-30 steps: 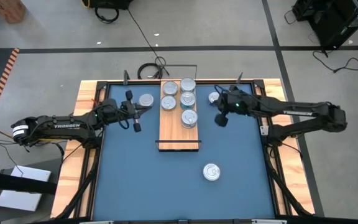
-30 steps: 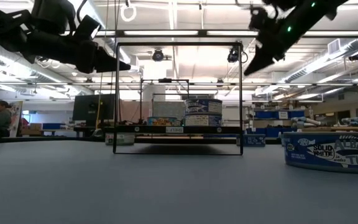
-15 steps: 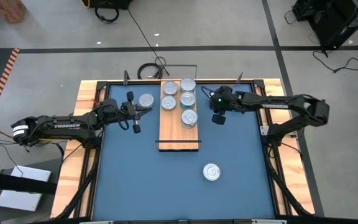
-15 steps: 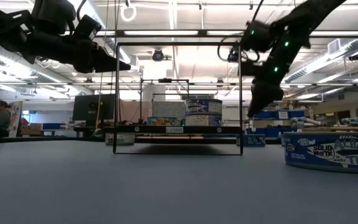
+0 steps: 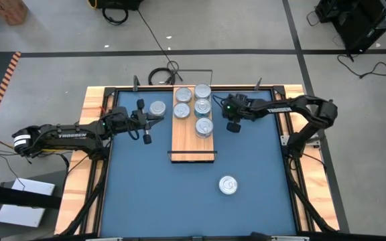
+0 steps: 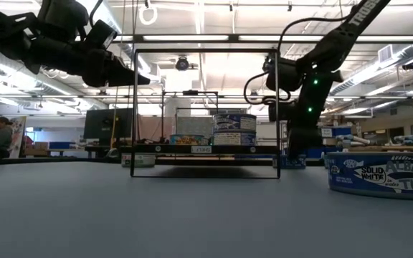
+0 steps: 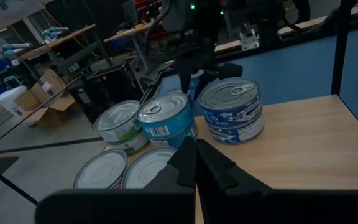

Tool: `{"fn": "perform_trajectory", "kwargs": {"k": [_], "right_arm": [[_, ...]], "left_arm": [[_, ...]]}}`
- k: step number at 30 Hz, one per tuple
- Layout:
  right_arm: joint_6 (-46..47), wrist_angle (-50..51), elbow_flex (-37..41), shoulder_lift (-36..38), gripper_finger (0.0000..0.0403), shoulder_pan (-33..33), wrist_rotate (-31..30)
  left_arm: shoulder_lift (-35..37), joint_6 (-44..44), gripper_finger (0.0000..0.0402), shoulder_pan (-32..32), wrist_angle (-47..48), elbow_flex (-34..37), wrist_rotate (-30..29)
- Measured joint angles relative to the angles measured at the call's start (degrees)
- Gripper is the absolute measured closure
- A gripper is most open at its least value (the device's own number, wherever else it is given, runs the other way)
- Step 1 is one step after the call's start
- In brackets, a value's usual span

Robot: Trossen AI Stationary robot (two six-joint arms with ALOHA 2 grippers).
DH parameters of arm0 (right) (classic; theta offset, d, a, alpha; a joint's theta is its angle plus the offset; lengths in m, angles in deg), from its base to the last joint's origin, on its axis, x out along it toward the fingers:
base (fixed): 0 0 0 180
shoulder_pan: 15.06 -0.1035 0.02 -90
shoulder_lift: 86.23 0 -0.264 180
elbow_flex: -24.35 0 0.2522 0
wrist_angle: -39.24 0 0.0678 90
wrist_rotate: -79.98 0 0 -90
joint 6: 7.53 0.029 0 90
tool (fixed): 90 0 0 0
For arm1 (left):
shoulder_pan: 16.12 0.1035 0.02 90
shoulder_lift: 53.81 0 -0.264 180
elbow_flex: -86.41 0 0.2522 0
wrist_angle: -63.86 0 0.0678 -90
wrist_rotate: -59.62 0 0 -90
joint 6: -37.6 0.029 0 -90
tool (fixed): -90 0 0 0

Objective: Stack canned seafood by type on shelf
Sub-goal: Put the blue tuna can on the shelf aligned with the other blue tuna can

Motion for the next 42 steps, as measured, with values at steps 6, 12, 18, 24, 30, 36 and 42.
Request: {"fn": "perform_trajectory", "kwargs": {"k": [6,12,18,24,30,36,42], "right_arm": [[0.0,-0.7,-0.2,-2.2,0.0334,1.2,-1.4],[0.0,-0.4,-0.1,-1.4,0.0395,1.3,-0.3],[0.7,2.6,0.4,3.5,0.04,-0.5,2.9],[3.5,4.9,0.3,9.6,0.0401,-3.7,3.5],[6.1,6.4,0.3,14.6,0.0402,-8.7,1.1],[9.3,6.3,0.2,18.4,0.0402,-14.0,-0.7],[12.0,10.2,-2.8,20.2,0.0402,-19.1,-6.0]], "left_arm": [[0.0,0.0,0.0398,0.0,0.0,0.0,0.0],[0.0,0.0,0.0398,0.0,0.0,0.0,0.0],[0.0,0.0,0.0398,0.0,0.0,0.0,0.0],[0.0,0.0,0.0398,0.0,-0.1,0.0,0.0],[0.0,0.0,0.0398,0.0,-0.4,0.0,0.0],[0.0,0.0,0.0398,0.0,-0.6,0.0,0.0],[0.0,0.0,0.0398,0.0,-0.6,0.0,-0.1]]}}
